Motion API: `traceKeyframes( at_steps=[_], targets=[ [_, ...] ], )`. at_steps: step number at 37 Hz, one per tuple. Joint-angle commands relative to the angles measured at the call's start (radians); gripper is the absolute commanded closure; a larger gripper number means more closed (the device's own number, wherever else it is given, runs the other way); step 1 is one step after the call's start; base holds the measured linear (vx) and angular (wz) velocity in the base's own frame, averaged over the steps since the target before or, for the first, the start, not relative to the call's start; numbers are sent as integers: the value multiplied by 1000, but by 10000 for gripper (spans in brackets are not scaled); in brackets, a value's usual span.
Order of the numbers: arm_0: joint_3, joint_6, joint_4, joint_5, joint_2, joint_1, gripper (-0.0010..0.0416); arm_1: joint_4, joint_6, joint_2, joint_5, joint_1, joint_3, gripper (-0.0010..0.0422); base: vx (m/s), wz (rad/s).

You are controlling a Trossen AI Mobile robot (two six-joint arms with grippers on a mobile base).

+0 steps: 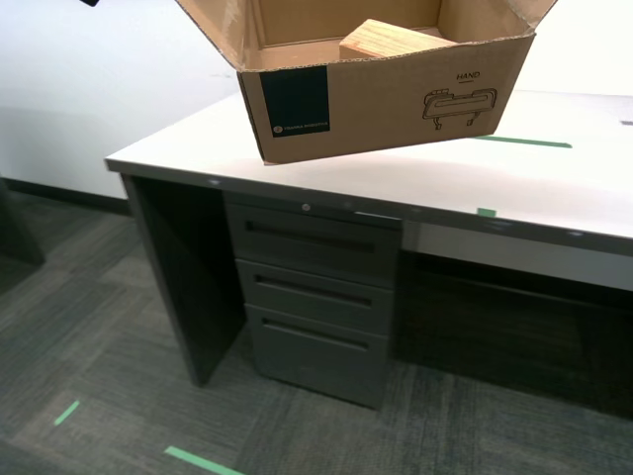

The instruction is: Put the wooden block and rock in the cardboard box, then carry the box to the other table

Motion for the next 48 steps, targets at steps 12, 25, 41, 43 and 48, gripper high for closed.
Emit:
traceKeyframes(
  at_steps=[12, 25, 41, 43, 48],
  targets=[
    [2, 5, 7, -11, -1, 1, 406, 4, -65, -1, 15, -3, 2, 413, -23, 205],
    [2, 5, 8, -11, -1, 1, 406, 7, -122, -1, 14, -3, 2, 413, -1, 186],
    [2, 5, 22, -11, 1, 2, 406, 6, -150, -1, 14, -2, 2, 413, -2, 252],
    [2, 5, 21, -11, 1, 2, 406, 7, -149, -1, 14, -2, 2, 413, 0, 281],
    [2, 6, 23, -11, 1, 3, 406, 12, -144, -1, 14, -2, 2, 413, 0, 316]
  ],
)
